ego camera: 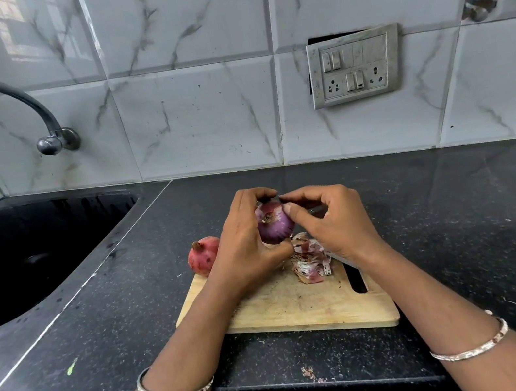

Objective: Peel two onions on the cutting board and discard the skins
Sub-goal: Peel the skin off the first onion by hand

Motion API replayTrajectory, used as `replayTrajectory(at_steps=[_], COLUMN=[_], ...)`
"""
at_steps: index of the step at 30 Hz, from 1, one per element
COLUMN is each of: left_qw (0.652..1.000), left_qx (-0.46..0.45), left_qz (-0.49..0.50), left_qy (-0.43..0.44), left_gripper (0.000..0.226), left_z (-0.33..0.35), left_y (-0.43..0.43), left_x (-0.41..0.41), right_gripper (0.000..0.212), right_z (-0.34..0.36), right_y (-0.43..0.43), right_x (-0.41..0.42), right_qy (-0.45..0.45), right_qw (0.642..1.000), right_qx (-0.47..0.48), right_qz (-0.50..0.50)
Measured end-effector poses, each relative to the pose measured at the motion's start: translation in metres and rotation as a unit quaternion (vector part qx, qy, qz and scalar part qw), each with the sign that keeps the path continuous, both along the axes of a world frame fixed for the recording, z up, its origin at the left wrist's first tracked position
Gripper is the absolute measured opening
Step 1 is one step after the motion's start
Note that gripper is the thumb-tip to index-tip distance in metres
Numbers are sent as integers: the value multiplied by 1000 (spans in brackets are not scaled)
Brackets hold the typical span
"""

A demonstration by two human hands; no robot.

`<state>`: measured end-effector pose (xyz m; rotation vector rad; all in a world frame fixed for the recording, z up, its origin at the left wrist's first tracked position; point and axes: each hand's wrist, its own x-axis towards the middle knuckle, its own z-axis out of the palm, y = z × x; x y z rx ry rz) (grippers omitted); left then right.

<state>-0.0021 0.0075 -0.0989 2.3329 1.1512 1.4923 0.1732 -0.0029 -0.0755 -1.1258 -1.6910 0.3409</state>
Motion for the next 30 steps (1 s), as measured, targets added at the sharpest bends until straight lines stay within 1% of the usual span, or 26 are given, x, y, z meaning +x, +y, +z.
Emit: replayTrajectory(at_steps=[8,11,13,17,25,30], left_qw=[1000,1000,1000,999,999,999], left_qx=[-6,-4,-4,0,-6,-13], left_qz=[-22,-22,-23,-25,-42,-42], left_qy=[7,9,11,21,26,18], left_gripper=[72,72,72,72,69,68], left_z=[0,1,1,1,1,1], left_y=[-2,-2,-2,-1,-2,-3], left_x=[-1,-3,-3,-4,-5,-5], right_gripper=[11,16,15,10,9,9], right_z=[0,1,0,-1,-5,-7], right_y=[2,1,1,2,2,3], right_x=[6,6,7,6,2,0], right_qy=[39,17,10,-8,-59,-67], right_qw=[999,999,999,999,997,996], right_qx=[-4,-7,-3,15,48,61], right_qz=[24,40,41,27,-5,-23])
